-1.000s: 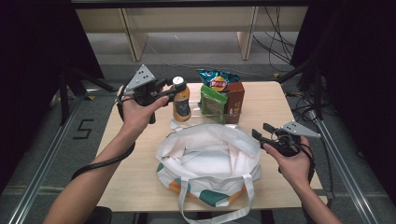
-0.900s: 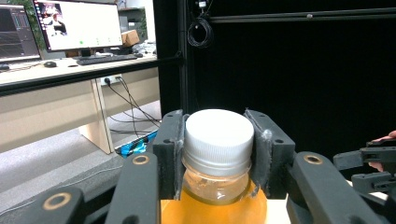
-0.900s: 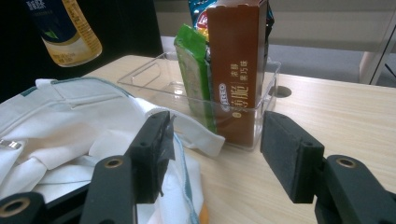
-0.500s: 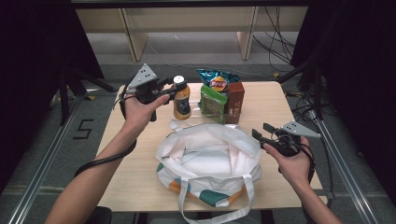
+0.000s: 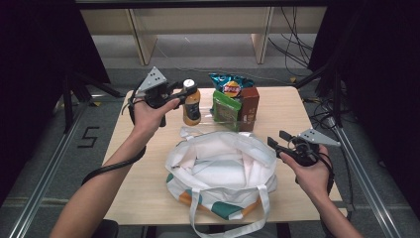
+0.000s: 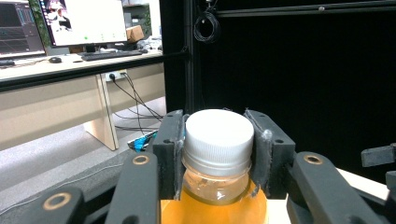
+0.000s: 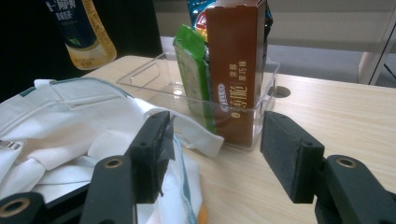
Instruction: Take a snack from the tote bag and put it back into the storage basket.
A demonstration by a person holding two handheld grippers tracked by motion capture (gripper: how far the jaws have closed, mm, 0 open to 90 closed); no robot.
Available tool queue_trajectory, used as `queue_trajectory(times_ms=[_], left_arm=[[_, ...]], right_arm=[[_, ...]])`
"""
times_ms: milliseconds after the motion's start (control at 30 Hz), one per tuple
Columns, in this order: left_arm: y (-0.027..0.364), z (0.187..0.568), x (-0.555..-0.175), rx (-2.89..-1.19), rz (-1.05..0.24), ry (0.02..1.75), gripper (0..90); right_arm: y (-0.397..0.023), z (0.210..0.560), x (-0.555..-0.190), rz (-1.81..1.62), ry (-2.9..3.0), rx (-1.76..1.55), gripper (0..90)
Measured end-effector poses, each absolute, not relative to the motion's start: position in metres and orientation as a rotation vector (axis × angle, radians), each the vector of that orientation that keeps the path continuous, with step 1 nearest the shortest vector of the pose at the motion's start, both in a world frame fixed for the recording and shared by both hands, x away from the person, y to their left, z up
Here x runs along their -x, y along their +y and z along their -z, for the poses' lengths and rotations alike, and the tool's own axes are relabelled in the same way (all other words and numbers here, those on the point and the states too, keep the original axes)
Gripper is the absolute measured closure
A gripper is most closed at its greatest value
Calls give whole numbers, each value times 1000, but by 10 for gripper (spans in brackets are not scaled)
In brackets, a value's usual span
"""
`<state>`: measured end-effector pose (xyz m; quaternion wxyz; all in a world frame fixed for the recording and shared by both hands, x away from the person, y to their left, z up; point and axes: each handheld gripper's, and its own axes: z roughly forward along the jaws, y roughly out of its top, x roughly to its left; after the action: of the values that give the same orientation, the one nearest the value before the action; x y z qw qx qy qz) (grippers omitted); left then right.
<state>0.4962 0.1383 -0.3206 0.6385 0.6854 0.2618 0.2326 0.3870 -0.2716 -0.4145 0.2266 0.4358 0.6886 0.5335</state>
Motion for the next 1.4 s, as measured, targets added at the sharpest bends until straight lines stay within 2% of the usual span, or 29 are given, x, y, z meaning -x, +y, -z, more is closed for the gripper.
queue_trajectory(times_ms=[1400], left_arm=[[134,330,-528,-1590,-536,610,585]], right_arm=[[-275,415,-389,-1458,1896,-1165,437]])
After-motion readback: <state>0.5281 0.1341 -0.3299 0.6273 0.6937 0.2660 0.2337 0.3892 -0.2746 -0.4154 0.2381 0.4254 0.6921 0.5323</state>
